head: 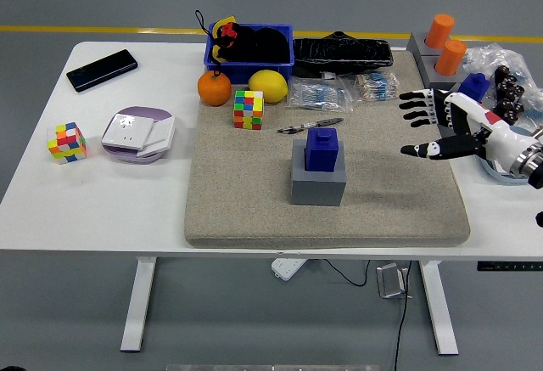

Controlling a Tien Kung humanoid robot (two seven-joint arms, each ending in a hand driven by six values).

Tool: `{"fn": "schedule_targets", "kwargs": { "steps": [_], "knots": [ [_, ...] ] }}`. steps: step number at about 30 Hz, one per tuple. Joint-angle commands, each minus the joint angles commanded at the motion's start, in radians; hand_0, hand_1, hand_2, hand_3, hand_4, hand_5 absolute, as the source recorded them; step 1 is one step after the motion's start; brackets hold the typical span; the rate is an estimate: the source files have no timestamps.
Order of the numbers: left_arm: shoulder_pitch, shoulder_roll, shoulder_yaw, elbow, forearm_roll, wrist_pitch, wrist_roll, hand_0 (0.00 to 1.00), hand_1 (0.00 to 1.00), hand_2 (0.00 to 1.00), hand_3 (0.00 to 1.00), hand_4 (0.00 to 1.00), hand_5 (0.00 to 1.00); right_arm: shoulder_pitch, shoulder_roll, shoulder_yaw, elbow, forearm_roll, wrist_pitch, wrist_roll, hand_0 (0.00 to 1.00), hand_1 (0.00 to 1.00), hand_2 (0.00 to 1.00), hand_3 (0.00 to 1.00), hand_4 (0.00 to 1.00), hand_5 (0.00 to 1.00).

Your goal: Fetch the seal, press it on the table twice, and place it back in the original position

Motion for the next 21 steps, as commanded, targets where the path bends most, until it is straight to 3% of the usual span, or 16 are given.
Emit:
{"fn": "schedule_targets", "kwargs": {
  "steps": [11, 18, 19, 21],
  "knots": [
    [-0.007, -0.005, 0.003, -0.003, 0.003, -0.002, -0.002, 0.722, 0.694, 0.683, 0.755, 0.706, 0.240, 0.089, 0.070, -0.141, -0.039, 0.046, -0.046, 0.037, 0.855, 0.813, 0.820, 0.903, 0.968, 0.002],
    [0.001, -0.010, 0.021, -0.001, -0.011, -0.002, 0.000, 0.723, 0.694, 0.684, 0.755, 0.706, 0.241, 0.109, 0.090, -0.215, -0.051, 0.091, -0.068, 0.057, 0.843, 0.794, 0.803, 0.881, 0.971, 0.002],
    [0.002, -0.011, 0.020, -0.001, -0.012, -0.002, 0.001, 0.723, 0.694, 0.684, 0.754, 0.706, 0.243, 0.113, 0.092, -0.228, -0.054, 0.099, -0.073, 0.061, 0.781, 0.739, 0.755, 0.841, 0.963, 0.002],
    [0.001, -0.013, 0.018, -0.002, -0.009, -0.002, 0.001, 0.723, 0.694, 0.684, 0.754, 0.706, 0.243, 0.122, 0.093, -0.249, -0.062, 0.114, -0.081, 0.067, 0.781, 0.739, 0.755, 0.841, 0.963, 0.002]
  ]
}}
